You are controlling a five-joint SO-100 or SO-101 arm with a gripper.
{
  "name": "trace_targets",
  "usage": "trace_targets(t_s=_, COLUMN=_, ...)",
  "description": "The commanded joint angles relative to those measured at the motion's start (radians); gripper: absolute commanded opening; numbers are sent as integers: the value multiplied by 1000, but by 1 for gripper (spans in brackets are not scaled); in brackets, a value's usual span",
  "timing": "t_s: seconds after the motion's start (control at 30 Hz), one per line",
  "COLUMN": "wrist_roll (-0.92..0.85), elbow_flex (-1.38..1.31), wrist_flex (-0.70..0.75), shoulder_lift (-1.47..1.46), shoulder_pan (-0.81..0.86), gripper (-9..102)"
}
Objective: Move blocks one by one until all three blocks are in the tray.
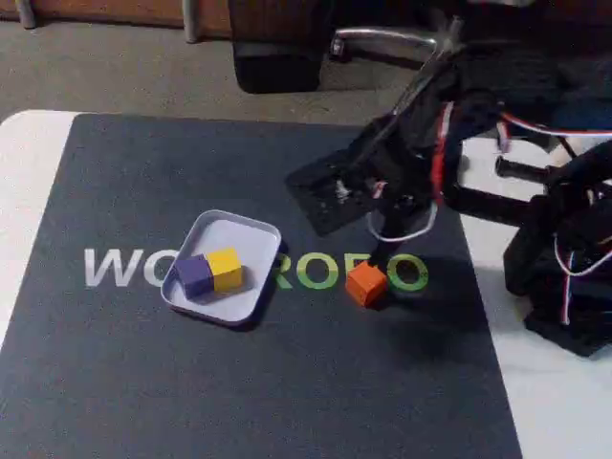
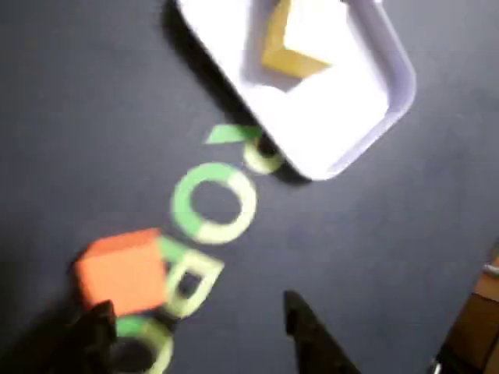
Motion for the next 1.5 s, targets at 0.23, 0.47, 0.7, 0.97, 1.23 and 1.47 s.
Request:
trace_targets(t_s=0.23, wrist_roll=-132, elbow_flex=120, wrist_flex=38, shoulder_lift=189, shoulder_pan=101, gripper=24)
trace_targets(t_s=0.47, wrist_roll=-319, elbow_flex=245, wrist_flex=35, shoulder_lift=316, shoulder_pan=167, gripper=24)
trace_targets(t_s=0.7, wrist_roll=-275, elbow_flex=311, wrist_flex=67, shoulder_lift=445, shoulder_pan=69, gripper=24)
trace_targets(t_s=0.97, wrist_roll=-183, elbow_flex=334, wrist_flex=80, shoulder_lift=488, shoulder_pan=-14, gripper=25)
trace_targets(t_s=1.23, wrist_roll=-173, elbow_flex=327, wrist_flex=54, shoulder_lift=426, shoulder_pan=-5, gripper=25)
trace_targets(t_s=1.47, wrist_roll=-164, elbow_flex=273, wrist_flex=6, shoulder_lift=304, shoulder_pan=-14, gripper=25)
